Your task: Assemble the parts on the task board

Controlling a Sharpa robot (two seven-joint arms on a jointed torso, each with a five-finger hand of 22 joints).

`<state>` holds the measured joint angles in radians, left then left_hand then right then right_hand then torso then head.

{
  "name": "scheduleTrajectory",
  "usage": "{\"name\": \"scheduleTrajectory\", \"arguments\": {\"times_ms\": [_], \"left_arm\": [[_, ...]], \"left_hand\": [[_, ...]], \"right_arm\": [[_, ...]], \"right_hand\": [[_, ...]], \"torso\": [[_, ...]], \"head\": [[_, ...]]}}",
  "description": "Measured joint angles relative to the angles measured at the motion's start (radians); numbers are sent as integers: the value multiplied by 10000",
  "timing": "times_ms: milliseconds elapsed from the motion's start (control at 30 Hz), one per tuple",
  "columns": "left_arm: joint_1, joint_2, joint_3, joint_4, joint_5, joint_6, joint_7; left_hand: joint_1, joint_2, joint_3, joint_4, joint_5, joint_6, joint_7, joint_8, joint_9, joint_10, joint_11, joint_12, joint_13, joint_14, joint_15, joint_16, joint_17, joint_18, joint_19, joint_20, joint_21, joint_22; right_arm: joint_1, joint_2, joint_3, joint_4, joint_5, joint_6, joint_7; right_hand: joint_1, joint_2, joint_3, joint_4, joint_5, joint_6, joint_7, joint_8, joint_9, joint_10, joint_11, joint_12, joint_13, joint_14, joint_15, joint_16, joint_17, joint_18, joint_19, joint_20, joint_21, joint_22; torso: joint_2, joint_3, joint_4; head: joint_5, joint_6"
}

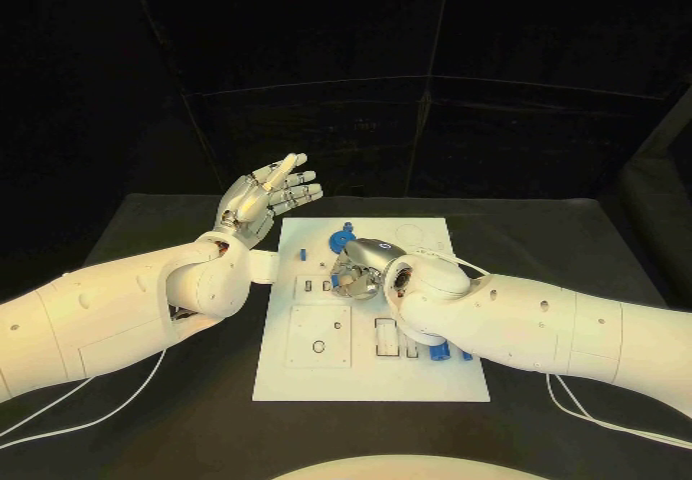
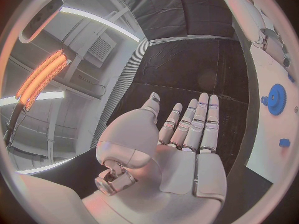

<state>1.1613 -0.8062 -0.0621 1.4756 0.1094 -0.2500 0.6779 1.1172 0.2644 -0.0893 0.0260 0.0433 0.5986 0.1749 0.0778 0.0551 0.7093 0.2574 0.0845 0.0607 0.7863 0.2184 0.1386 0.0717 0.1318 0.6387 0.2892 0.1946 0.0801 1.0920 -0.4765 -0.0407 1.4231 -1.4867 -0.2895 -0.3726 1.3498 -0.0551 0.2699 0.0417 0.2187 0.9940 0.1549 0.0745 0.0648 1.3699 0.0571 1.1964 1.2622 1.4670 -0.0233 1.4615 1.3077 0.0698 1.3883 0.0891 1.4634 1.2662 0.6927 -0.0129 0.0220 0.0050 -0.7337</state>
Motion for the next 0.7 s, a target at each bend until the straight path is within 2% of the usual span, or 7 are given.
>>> {"name": "scheduleTrajectory", "arguments": {"times_ms": [233,300,400,533,700], "left_arm": [[0,9,0,-10,2,6,0],[0,10,0,-14,2,7,0],[0,13,0,-16,2,7,0],[0,13,0,-21,3,7,0],[0,15,0,-25,3,7,0]], "left_hand": [[0,0,0,0,0,0,0,0,0,0,0,0,0,0,0,0,0,0,0,0,0,1],[0,0,0,0,0,0,0,0,0,0,0,0,0,0,0,0,0,0,0,0,0,0],[0,0,0,0,0,0,0,0,0,0,0,0,0,0,0,0,0,0,0,0,0,-11],[0,0,0,0,0,0,0,0,0,0,0,0,0,0,0,0,0,0,0,0,0,-11],[0,0,0,0,0,0,0,0,0,0,0,0,0,0,0,0,0,0,0,0,0,-10]], "right_arm": [[0,23,0,-29,-19,-22,0],[0,24,-4,-32,-22,-39,0],[-6,23,-7,-40,-25,-75,0],[-12,22,-12,-41,-26,-127,-18],[-24,13,-23,-42,-27,-202,-58]], "right_hand": [[-58,-58,-1,-1,0,0,0,1,1,0,0,0,1,0,0,0,-1,1,0,0,0,0],[-176,-176,-16,14,0,-31,-30,1,1,-10,11,0,-13,-37,36,0,-1,1,0,0,0,1],[-306,-306,-130,127,-167,-33,-30,0,4,-36,37,0,-16,-37,37,0,-1,0,-37,37,0,-12],[-368,-368,-275,183,-414,-100,-29,1,20,-36,37,-21,-28,-37,37,0,-2,1,-37,37,0,-11],[-471,-472,-444,266,-497,-207,-24,0,29,-91,85,-172,-139,-37,37,-38,-2,0,-37,37,0,-11]], "torso": [[1,1,-3],[1,2,-10],[1,3,-13],[2,3,-16],[2,3,-16]], "head": [[14,-15],[16,-16],[16,-20],[11,-17],[-13,-30]]}}
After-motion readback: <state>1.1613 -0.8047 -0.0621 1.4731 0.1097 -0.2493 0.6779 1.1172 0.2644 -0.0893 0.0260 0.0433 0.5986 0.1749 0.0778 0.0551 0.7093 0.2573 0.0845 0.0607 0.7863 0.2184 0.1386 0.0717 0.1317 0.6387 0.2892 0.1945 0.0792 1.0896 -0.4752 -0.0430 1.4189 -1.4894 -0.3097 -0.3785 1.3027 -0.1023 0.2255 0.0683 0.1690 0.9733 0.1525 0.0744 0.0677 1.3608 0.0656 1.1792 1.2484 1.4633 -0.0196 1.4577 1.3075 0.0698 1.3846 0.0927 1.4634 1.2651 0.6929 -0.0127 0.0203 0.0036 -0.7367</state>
